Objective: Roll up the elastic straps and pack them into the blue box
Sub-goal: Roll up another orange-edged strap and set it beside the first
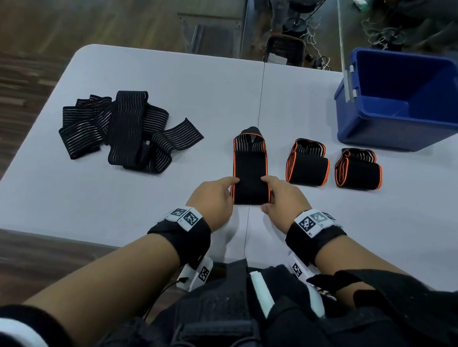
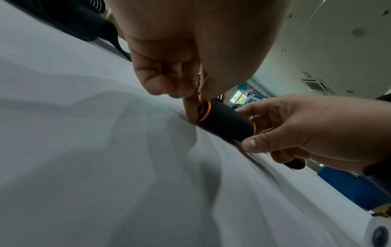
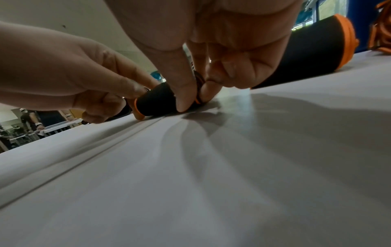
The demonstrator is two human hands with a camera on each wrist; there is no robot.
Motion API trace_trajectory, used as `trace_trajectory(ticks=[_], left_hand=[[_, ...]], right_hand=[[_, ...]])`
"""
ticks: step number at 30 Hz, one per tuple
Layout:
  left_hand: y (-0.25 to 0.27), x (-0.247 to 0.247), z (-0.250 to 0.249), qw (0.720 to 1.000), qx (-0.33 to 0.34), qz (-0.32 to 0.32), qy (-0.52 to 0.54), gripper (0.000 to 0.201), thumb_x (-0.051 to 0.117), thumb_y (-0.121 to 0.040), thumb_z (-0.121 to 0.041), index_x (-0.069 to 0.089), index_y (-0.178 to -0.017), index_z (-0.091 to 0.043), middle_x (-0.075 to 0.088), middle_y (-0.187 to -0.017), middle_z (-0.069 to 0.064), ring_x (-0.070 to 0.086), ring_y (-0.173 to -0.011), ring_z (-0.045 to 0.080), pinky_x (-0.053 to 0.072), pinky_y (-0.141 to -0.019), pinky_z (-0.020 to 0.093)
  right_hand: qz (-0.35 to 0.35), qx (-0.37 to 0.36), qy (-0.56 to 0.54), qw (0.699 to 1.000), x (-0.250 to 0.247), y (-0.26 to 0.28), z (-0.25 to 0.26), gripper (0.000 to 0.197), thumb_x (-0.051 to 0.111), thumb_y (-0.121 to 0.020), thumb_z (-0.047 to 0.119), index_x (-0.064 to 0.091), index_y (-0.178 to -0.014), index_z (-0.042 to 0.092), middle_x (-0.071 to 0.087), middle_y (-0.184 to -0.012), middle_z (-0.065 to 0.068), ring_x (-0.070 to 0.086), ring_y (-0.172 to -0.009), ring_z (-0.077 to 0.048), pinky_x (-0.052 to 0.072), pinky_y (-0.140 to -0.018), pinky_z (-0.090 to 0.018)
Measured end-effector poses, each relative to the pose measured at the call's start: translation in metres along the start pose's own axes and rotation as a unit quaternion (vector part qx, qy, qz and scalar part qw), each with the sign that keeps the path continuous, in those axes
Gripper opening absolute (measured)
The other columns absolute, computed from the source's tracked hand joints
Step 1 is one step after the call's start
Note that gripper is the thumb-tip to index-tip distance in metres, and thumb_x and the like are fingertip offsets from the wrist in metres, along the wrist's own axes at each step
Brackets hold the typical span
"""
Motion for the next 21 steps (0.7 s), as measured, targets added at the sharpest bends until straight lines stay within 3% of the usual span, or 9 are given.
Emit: trace_trajectory(ticks=[5, 10, 13, 16, 21], left_hand=[[-0.002, 0.004, 0.004, 0.998, 0.022, 0.051, -0.013, 0.069, 0.05, -0.085, -0.009, 0.036, -0.15, -0.027, 0.062, -0.099, 0.008, 0.059, -0.09, 0.025, 0.047, -0.08, 0.033], [-0.015, 0.001, 0.001, 0.998, -0.028, 0.028, 0.042, 0.049, 0.06, -0.092, -0.019, 0.049, -0.138, -0.029, 0.054, -0.074, -0.007, 0.055, -0.076, 0.019, 0.04, -0.072, 0.027], [-0.02, -0.003, -0.002, 0.995, -0.063, 0.029, 0.067, 0.03, 0.062, -0.093, -0.029, 0.06, -0.123, -0.024, 0.061, -0.084, -0.005, 0.061, -0.087, 0.022, 0.041, -0.074, 0.028], [-0.019, -0.004, -0.001, 0.994, -0.078, 0.044, 0.065, 0.027, 0.059, -0.096, -0.039, 0.065, -0.107, -0.014, 0.063, -0.085, 0.001, 0.061, -0.086, 0.024, 0.046, -0.075, 0.032], [-0.009, 0.002, 0.005, 0.989, -0.115, 0.066, 0.072, 0.047, 0.061, -0.093, -0.048, 0.069, -0.08, -0.004, 0.066, -0.073, 0.006, 0.059, -0.069, 0.022, 0.045, -0.067, 0.032]], right_hand=[[-0.002, 0.025, -0.065, 0.998, -0.005, -0.006, -0.004, 0.057, 0.069, -0.089, 0.025, 0.047, -0.141, 0.024, 0.066, -0.1, -0.002, 0.063, -0.097, -0.023, 0.049, -0.086, -0.031], [-0.024, 0.046, -0.125, 0.991, -0.006, -0.008, -0.004, 0.032, 0.064, -0.093, 0.025, 0.06, -0.124, 0.02, 0.068, -0.105, -0.001, 0.062, -0.097, -0.021, 0.048, -0.082, -0.031], [-0.025, 0.065, -0.147, 0.987, -0.007, -0.009, -0.005, 0.016, 0.056, -0.097, 0.027, 0.063, -0.104, 0.014, 0.066, -0.088, -0.001, 0.062, -0.084, -0.023, 0.049, -0.076, -0.034], [-0.016, 0.078, -0.149, 0.986, -0.009, -0.007, -0.005, 0.031, 0.051, -0.1, 0.032, 0.06, -0.083, 0.008, 0.068, -0.081, -0.013, 0.062, -0.077, -0.031, 0.051, -0.077, -0.04], [0.037, 0.113, -0.106, 0.987, -0.009, -0.002, -0.006, 0.046, 0.048, -0.1, 0.036, 0.07, -0.084, -0.001, 0.073, -0.084, -0.017, 0.067, -0.083, -0.033, 0.05, -0.077, -0.036]])
Point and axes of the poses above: each hand's wrist, its own y-axis away from the middle knuckle, its own x-axis out of the palm, z = x × y, the point moved 4 cm from there along -y, towards the middle knuckle
